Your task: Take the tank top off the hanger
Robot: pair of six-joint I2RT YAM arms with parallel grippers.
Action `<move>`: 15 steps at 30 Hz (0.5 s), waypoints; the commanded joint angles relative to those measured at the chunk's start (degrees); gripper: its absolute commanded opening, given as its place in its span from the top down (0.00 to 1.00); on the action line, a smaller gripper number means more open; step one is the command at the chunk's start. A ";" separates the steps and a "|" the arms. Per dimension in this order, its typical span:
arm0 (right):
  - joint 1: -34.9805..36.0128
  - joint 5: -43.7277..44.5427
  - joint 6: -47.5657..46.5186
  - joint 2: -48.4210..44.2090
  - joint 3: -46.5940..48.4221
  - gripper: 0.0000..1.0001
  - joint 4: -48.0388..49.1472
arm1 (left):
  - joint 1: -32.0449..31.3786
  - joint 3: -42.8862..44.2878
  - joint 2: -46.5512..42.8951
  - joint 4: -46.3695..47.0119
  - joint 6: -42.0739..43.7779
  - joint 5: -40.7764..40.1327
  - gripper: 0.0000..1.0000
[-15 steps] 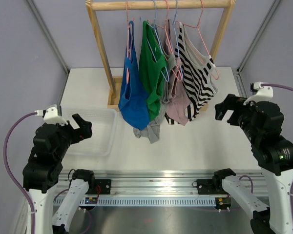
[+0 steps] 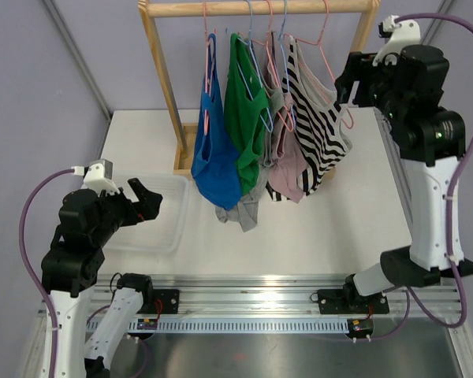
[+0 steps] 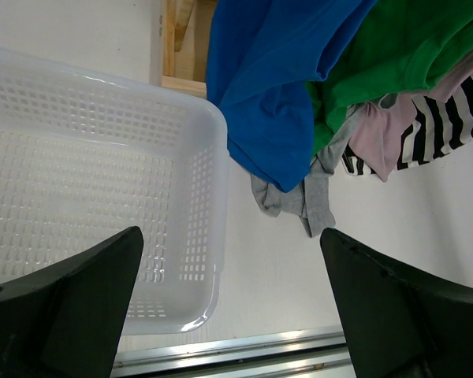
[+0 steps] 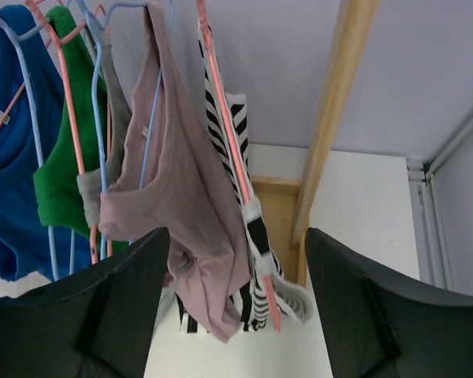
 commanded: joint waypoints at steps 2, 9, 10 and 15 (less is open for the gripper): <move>0.39 -4.70 -6.36 9.17 12.93 0.26 -2.45 | -0.20 1.97 0.71 2.30 0.97 4.72 0.01; -1.28 -9.45 -7.34 23.15 26.93 0.42 -5.18 | -0.20 1.36 0.63 1.15 2.47 4.99 0.01; -1.45 -9.36 -7.43 23.60 26.32 0.43 -4.48 | -0.20 1.44 0.54 0.98 2.56 5.07 0.01; -1.89 -11.03 -8.13 27.11 27.72 0.54 -4.03 | -0.20 1.36 0.10 0.89 2.82 5.25 0.01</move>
